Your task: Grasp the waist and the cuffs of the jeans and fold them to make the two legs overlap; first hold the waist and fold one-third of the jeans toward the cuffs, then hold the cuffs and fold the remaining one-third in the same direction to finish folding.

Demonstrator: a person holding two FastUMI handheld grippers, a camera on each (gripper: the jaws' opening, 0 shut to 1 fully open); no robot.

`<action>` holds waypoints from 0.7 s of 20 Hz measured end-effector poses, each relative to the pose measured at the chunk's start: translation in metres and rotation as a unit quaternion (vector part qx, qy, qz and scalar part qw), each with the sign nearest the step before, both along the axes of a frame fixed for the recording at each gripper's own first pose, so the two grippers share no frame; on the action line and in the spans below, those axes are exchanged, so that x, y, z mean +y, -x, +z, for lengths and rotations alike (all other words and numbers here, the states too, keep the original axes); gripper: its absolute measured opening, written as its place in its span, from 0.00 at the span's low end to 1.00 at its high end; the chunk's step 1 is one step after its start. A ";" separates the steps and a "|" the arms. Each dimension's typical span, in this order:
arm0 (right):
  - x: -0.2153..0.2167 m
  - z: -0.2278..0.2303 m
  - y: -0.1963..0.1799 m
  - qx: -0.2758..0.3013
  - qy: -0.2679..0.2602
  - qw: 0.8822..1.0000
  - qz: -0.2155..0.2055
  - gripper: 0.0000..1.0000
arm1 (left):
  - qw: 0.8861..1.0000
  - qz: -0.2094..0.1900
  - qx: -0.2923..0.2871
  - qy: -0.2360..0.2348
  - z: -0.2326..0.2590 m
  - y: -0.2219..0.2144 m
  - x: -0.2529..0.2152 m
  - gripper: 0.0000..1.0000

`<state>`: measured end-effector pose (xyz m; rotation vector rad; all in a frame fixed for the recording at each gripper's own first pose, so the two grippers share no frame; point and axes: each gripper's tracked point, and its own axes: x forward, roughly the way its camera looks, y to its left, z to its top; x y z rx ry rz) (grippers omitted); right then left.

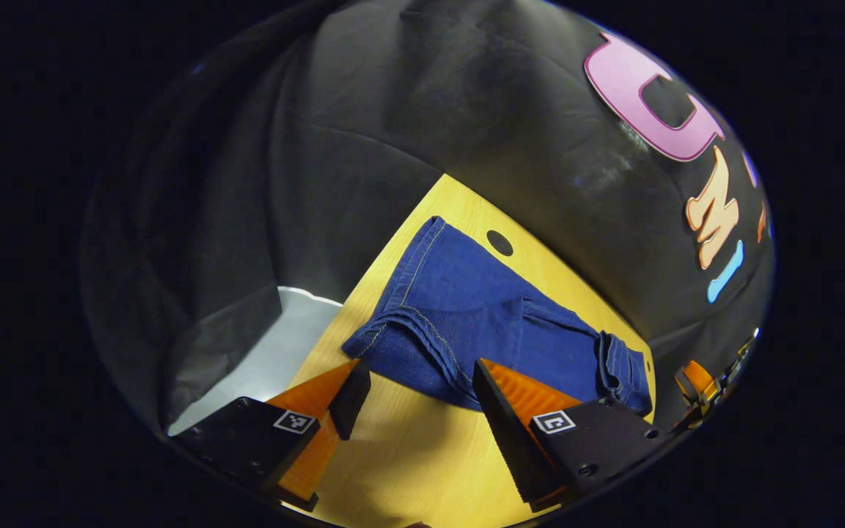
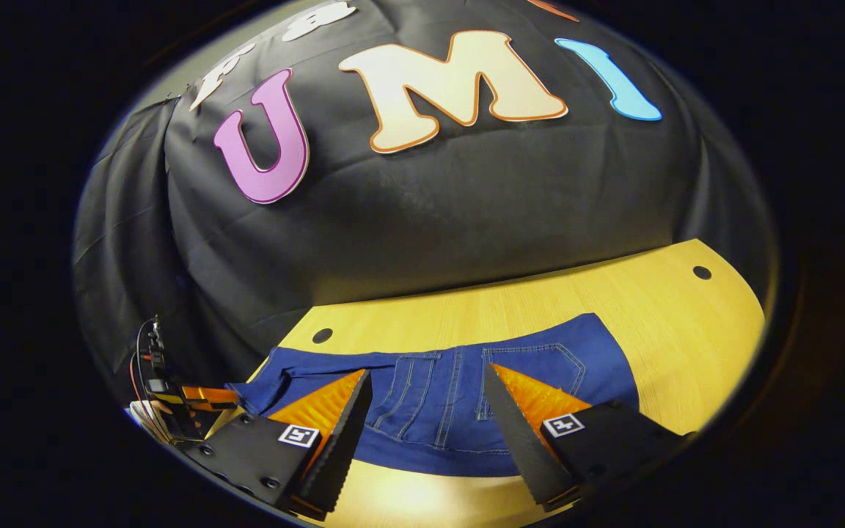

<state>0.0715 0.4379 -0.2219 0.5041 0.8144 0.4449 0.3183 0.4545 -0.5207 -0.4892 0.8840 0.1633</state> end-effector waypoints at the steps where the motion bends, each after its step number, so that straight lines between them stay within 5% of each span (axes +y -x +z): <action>1: -0.001 -0.006 0.004 0.004 0.003 1.000 0.003 0.94 | 1.000 -0.011 0.003 -0.027 -0.001 -0.003 0.007 0.92; 3: -0.001 -0.011 0.008 0.011 0.008 1.000 0.008 0.94 | 0.995 -0.039 0.002 -0.089 0.001 -0.013 0.018 0.94; 6: 0.000 -0.020 0.014 0.020 0.013 1.000 0.019 0.94 | 0.985 -0.130 -0.003 -0.116 0.003 -0.028 0.010 0.96; 9: -0.002 -0.030 0.019 0.028 0.024 0.999 0.028 0.94 | 0.959 -0.247 0.052 -0.125 -0.018 -0.032 -0.011 0.95; 14: -0.011 -0.053 0.024 0.052 0.042 0.997 0.034 0.95 | 0.933 -0.330 0.092 -0.109 -0.007 -0.037 -0.037 0.94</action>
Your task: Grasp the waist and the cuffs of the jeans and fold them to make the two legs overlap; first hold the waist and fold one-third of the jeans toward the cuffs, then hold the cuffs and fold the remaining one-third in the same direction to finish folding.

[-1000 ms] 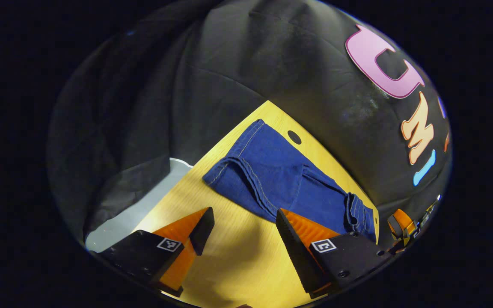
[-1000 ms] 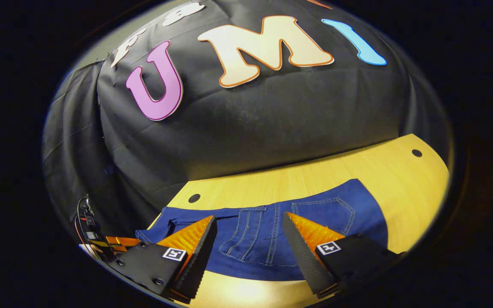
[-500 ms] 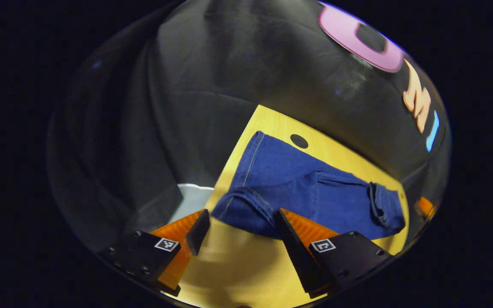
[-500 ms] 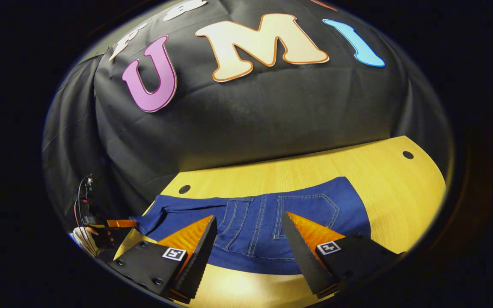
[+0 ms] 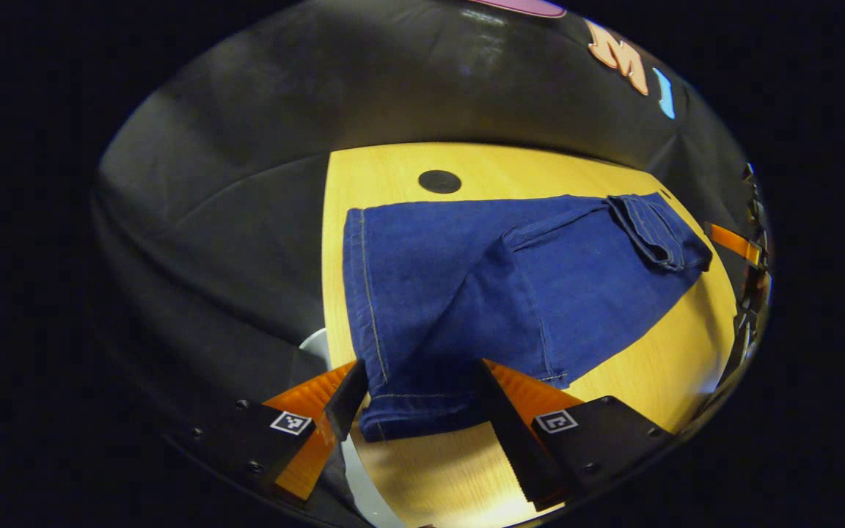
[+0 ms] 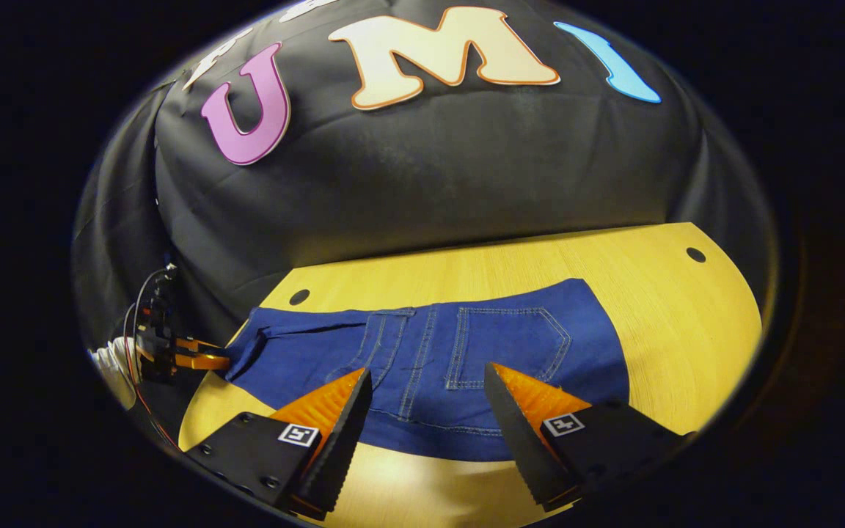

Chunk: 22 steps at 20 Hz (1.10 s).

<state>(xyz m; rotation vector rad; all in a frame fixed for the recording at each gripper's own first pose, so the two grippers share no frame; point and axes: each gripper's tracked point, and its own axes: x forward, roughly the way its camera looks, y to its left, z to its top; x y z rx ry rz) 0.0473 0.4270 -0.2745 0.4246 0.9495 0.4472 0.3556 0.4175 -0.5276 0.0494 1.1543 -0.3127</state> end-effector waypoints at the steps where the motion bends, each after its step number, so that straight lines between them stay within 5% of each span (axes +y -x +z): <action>1: -0.001 -0.004 0.002 0.006 0.004 1.000 0.002 0.95 | 1.000 -0.017 0.014 -0.006 0.002 -0.001 -0.004 0.93; 6: -0.006 -0.017 0.003 0.018 0.014 1.000 0.004 0.95 | 0.998 -0.054 0.033 -0.011 -0.004 -0.005 -0.012 0.72; 10: -0.009 -0.021 0.002 0.020 0.014 1.000 -0.003 0.95 | 0.999 -0.027 0.039 0.006 -0.002 0.003 -0.023 0.16; 11: -0.011 -0.021 0.003 0.020 0.014 1.000 -0.004 0.95 | 0.999 -0.018 0.042 0.002 -0.002 0.002 -0.024 0.09; 16: -0.029 -0.009 0.000 0.007 0.005 1.000 -0.028 0.95 | 0.997 0.042 0.043 -0.049 0.008 -0.002 -0.022 0.00; 22: -0.078 0.012 0.001 -0.020 -0.017 0.998 -0.064 0.95 | 0.995 0.084 -0.054 -0.004 0.099 -0.041 -0.057 0.00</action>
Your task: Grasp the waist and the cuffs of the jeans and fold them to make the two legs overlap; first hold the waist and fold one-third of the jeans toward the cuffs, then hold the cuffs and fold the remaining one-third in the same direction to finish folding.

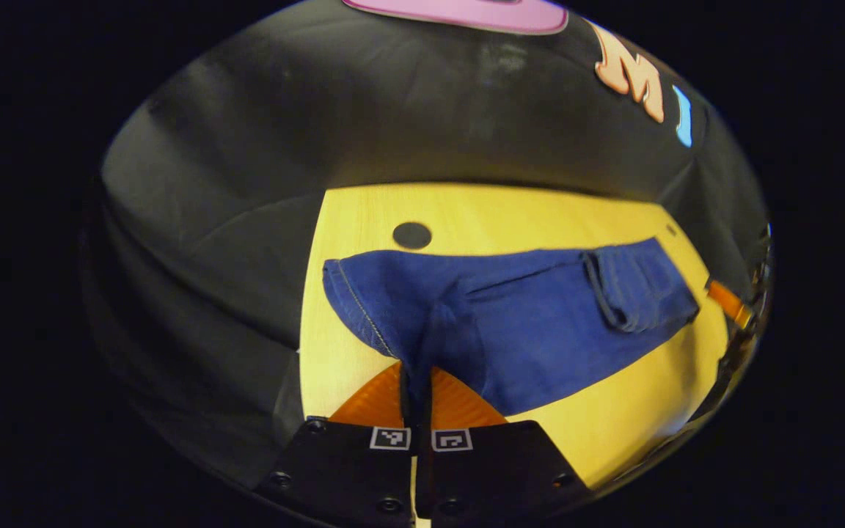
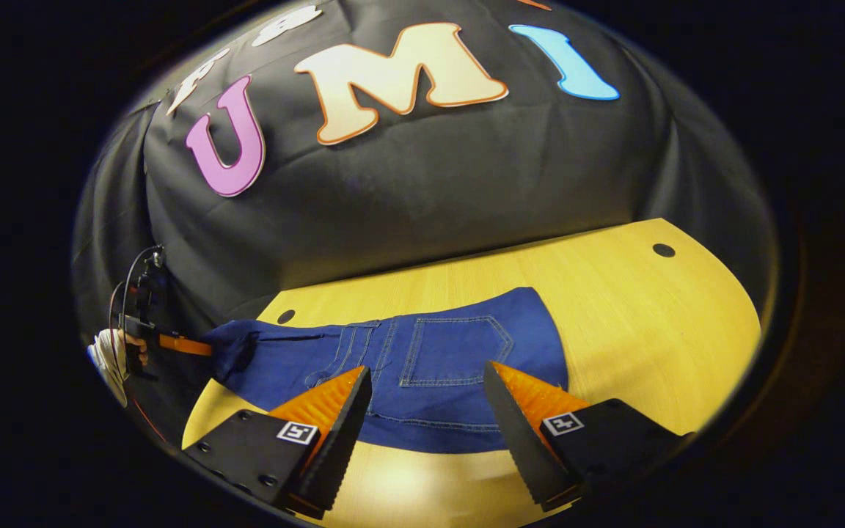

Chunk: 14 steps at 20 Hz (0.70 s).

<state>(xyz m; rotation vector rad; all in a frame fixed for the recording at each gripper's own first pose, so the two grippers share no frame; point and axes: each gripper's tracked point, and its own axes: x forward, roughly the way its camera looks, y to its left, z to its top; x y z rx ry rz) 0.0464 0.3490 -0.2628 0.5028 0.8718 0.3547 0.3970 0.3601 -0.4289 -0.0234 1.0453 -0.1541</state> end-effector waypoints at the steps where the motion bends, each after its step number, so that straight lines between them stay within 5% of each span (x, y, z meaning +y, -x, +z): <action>1: -0.011 0.001 0.002 0.001 -0.003 1.000 -0.006 0.95 | 1.000 0.002 -0.009 -0.001 0.013 -0.002 -0.006 0.00; 6: -0.063 0.012 0.004 -0.006 -0.011 0.999 -0.031 0.95 | 0.998 -0.010 -0.054 0.037 0.060 -0.025 -0.092 0.00; 14: -0.168 0.013 0.021 -0.005 -0.004 0.996 -0.091 0.95 | 0.986 -0.135 -0.075 0.066 0.092 -0.047 -0.260 0.00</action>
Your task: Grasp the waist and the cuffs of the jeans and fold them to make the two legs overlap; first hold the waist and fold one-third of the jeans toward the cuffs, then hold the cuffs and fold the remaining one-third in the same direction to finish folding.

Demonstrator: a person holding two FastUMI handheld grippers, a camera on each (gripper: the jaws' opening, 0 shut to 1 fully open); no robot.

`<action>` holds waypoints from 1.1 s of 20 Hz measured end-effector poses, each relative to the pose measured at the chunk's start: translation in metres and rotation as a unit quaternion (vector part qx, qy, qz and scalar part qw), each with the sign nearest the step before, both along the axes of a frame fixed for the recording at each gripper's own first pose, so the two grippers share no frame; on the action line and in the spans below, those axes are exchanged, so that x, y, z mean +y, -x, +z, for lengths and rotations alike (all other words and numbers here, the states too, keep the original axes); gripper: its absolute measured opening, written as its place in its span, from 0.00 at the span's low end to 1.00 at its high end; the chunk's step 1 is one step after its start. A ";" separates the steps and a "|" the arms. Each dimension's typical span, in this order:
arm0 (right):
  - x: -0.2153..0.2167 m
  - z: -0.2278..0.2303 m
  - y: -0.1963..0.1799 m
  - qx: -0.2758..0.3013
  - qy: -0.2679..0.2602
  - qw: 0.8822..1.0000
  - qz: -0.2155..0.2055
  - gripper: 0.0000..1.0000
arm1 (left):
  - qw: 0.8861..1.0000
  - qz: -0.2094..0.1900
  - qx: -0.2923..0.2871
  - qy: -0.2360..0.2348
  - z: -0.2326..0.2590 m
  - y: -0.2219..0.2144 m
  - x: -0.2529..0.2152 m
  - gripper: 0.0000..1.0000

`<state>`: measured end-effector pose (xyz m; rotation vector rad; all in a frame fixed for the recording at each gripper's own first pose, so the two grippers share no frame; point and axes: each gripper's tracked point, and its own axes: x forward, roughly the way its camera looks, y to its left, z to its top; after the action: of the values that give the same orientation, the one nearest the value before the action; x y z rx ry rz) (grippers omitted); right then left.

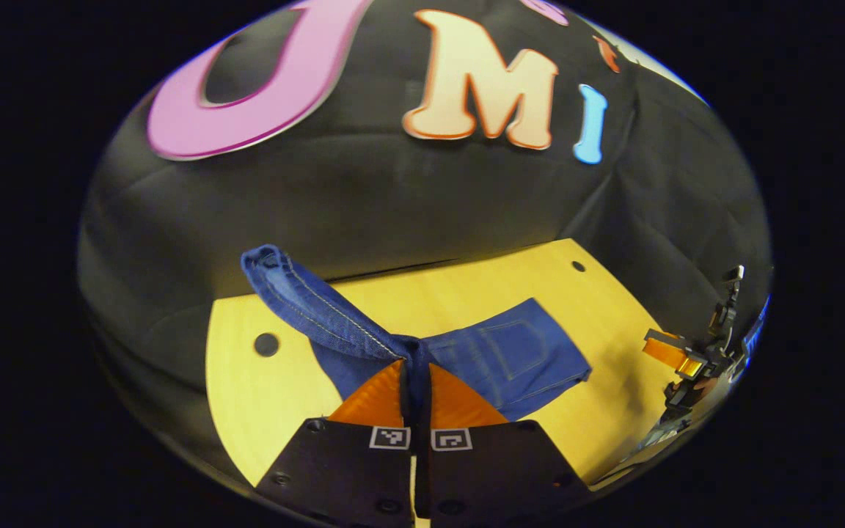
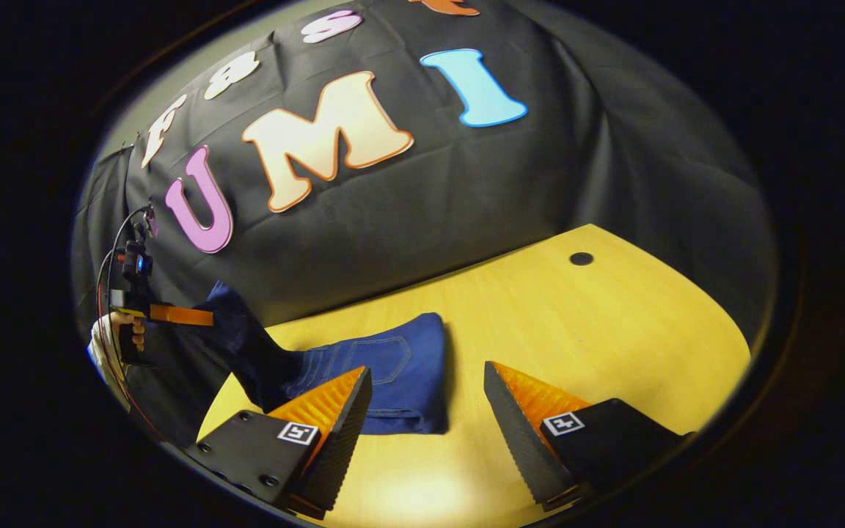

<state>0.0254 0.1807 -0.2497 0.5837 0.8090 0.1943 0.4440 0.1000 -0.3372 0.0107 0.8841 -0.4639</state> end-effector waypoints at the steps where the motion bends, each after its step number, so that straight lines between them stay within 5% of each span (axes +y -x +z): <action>1: -0.015 -0.002 0.003 0.003 0.003 1.000 -0.010 0.95 | 1.000 -0.013 0.005 0.002 -0.005 0.000 -0.022 0.00; 7: -0.102 -0.020 0.030 0.034 0.015 0.996 -0.077 0.95 | 0.994 -0.094 0.040 0.035 -0.031 0.016 -0.149 0.00; 8: -0.113 -0.023 0.034 0.039 0.018 0.995 -0.085 0.86 | 0.993 -0.103 0.046 0.037 -0.039 0.019 -0.169 0.00; 10: -0.131 -0.025 0.042 0.043 0.022 0.994 -0.095 0.95 | 0.992 -0.112 0.061 0.027 -0.066 0.026 -0.189 0.00; 14: -0.146 -0.026 0.046 0.040 0.025 0.995 -0.089 0.87 | 0.994 -0.059 0.095 -0.014 -0.129 0.036 -0.214 0.00; 16: -0.148 -0.021 0.042 0.032 0.017 0.996 -0.079 0.95 | 0.993 -0.024 0.113 0.028 -0.129 0.052 -0.239 0.05; 19: -0.145 -0.003 0.029 0.001 0.001 0.998 -0.056 0.95 | 0.997 0.025 0.038 0.066 -0.088 0.055 -0.251 1.00; 22: -0.140 0.025 0.011 -0.052 0.005 0.998 -0.028 0.95 | 0.990 0.079 -0.102 0.063 -0.015 0.053 -0.221 0.96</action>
<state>0.0146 0.0410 -0.2248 0.5817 0.6909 0.1682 0.3910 -0.1208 -0.3521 -0.1245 0.6483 -0.3631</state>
